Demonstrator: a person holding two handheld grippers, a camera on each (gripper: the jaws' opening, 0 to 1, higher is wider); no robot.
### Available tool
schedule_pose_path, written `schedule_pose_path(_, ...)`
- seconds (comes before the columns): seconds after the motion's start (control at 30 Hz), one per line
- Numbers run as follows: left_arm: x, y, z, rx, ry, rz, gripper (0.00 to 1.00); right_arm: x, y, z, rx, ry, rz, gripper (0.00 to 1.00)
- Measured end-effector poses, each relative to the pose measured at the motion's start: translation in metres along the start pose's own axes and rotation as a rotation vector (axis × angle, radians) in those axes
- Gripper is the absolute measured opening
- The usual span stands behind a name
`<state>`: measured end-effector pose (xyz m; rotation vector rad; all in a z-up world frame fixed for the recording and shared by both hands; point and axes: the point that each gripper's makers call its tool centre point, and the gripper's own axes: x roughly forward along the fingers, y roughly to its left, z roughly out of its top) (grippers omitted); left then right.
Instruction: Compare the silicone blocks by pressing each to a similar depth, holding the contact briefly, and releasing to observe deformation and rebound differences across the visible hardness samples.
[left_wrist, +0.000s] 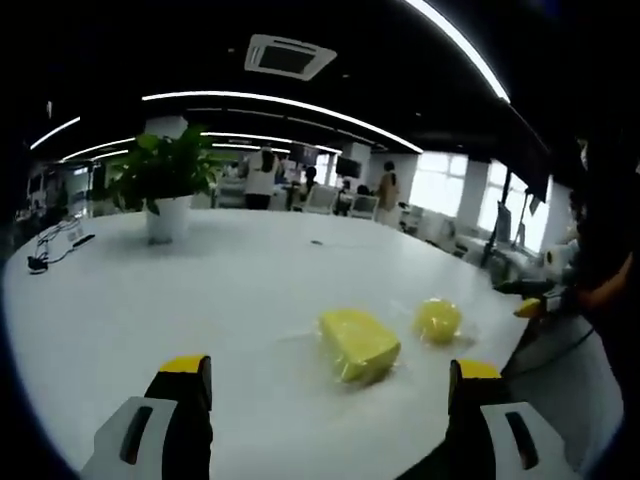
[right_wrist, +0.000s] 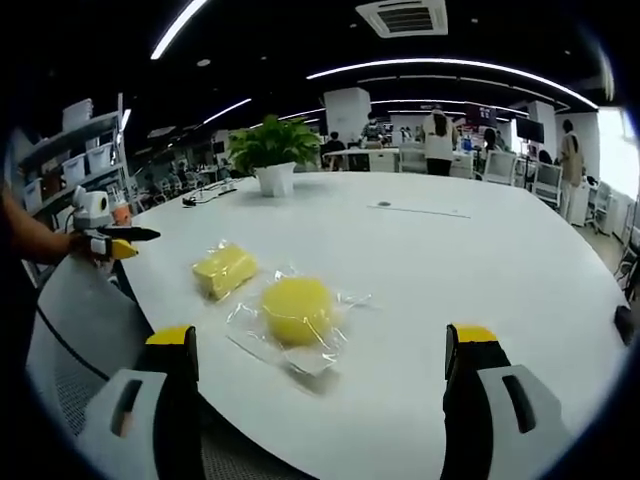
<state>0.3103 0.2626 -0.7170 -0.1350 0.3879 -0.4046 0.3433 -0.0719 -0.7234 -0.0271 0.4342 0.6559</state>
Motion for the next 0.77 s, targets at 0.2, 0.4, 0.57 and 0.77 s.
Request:
schedule_pose_path(0.2, 0.001, -0.002, 0.001, 0.026, 0.009, -0.007, 1.0, 0.001, 0.0, 0.002, 0.006, -0.006, 0.001, 0.96)
schedule_pose_path(0.4, 0.001, 0.002, 0.007, 0.053, -0.01, 0.01, 1.0, 0.001, -0.004, 0.004, 0.032, -0.018, -0.024, 0.96)
schedule_pose_path(0.57, 0.001, 0.0, 0.005, 0.046, 0.004, 0.003, 1.0, 0.004, -0.003, 0.006, 0.033, -0.021, -0.019, 0.96)
schedule_pose_path(0.77, 0.002, 0.0, 0.005, 0.053, 0.007, 0.0, 1.0, 0.002, -0.006, 0.005, 0.037, -0.021, -0.041, 0.96)
